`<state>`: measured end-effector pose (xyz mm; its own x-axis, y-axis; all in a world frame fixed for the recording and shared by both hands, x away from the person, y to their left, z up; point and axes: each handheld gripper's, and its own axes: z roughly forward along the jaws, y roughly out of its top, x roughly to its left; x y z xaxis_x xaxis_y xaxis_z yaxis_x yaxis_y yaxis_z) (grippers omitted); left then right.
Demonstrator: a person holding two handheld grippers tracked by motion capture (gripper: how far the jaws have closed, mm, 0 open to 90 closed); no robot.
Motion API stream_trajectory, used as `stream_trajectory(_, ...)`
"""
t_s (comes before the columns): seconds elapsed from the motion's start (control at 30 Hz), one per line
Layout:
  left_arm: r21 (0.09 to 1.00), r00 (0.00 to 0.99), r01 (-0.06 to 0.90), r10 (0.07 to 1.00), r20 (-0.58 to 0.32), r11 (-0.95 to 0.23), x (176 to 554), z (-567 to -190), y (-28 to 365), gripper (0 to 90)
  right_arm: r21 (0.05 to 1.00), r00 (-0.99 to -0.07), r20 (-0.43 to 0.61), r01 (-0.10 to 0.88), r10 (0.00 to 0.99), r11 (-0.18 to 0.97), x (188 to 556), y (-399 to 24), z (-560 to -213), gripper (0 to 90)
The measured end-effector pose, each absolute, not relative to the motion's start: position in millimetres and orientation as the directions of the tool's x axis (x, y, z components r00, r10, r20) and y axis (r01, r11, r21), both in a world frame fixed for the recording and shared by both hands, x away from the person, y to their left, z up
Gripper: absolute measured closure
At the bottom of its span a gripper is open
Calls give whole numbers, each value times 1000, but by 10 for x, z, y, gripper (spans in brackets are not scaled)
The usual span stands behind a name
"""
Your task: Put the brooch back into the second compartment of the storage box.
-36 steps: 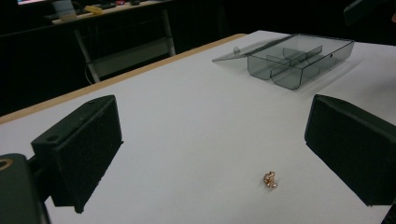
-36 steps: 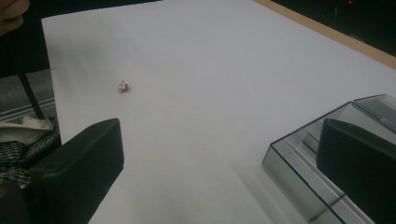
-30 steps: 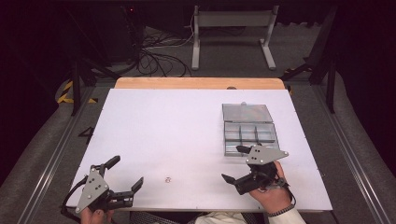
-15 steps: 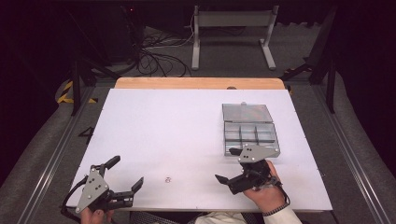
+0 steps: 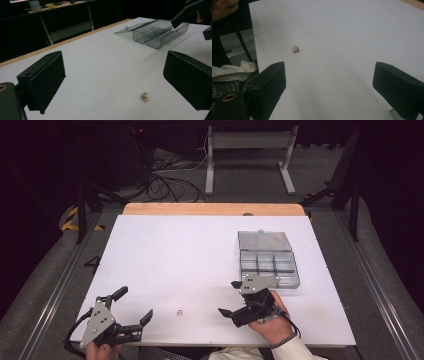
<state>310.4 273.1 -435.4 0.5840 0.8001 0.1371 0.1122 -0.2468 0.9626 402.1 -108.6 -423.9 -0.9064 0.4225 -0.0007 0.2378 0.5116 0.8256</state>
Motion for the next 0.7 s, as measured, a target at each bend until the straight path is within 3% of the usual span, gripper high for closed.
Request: stream_trajectory(0.7, 963, 586, 112, 799, 136, -246, 3107, -4352, 2736, 46, 797, -937, 14, 222, 350, 562, 4096, -608, -4367, 194)
